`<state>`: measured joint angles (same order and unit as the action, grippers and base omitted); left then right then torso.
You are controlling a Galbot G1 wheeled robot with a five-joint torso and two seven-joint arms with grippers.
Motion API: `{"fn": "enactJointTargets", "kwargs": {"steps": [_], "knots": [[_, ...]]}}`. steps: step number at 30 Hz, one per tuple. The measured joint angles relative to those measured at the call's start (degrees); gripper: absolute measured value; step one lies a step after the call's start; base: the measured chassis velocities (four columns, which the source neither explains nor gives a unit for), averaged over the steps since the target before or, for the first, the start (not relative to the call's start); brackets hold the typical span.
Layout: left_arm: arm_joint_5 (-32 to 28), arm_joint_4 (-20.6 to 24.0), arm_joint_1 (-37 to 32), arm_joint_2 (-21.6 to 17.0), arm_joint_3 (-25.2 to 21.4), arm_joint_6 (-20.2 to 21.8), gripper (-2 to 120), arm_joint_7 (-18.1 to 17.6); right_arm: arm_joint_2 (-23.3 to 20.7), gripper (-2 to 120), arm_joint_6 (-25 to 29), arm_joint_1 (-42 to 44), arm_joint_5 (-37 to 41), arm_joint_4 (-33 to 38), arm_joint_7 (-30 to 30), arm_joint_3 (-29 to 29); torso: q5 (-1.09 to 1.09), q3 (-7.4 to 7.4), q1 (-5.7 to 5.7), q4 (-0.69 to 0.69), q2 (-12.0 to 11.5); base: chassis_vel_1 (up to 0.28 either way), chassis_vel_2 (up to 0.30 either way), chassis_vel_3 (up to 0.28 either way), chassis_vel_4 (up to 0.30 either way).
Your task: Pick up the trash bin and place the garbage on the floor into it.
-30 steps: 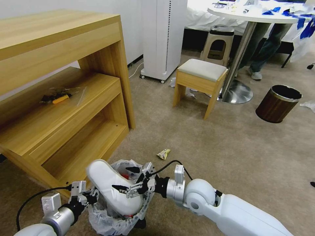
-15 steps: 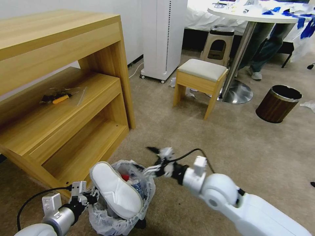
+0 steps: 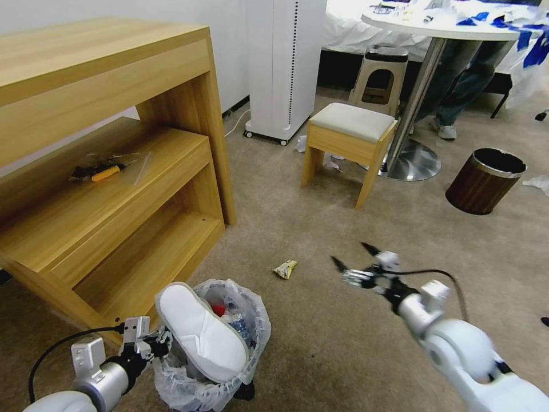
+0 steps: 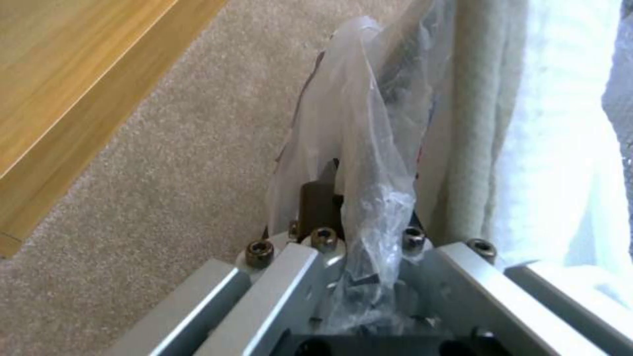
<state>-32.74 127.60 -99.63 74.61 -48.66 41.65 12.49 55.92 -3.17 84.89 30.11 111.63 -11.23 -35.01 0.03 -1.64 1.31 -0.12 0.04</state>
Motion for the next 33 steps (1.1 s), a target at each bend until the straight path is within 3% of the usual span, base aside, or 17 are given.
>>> {"fn": "enactJointTargets", "kwargs": {"steps": [5, 11, 33], "knots": [[0.01, -0.11, -0.09, -0.85, -0.13, 0.00, 0, 0.31, 2.52, 100, 2.31, 3.09, 0.38, -1.26, -1.63, -6.75, -0.02, 0.00, 0.00, 0.00, 0.00, 0.000, 0.000, 0.000, 0.000], [0.03, -0.11, -0.14, -0.91, -0.06, 0.02, 0, 0.51, 3.77, 100, 3.77, 4.77, 0.79, -2.33, -2.98, -9.27, -0.02, 0.00, 0.00, 0.01, 0.00, 0.000, 0.000, 0.000, 0.000], [0.29, 0.01, -0.43, -0.68, -0.11, 0.04, 0, 0.79, 4.44, 100, 4.42, 4.49, 0.66, -4.55, -4.72, -8.47, -0.02, -0.01, 0.00, 0.02, 0.00, -0.058, 0.061, 0.068, -0.056]]}}
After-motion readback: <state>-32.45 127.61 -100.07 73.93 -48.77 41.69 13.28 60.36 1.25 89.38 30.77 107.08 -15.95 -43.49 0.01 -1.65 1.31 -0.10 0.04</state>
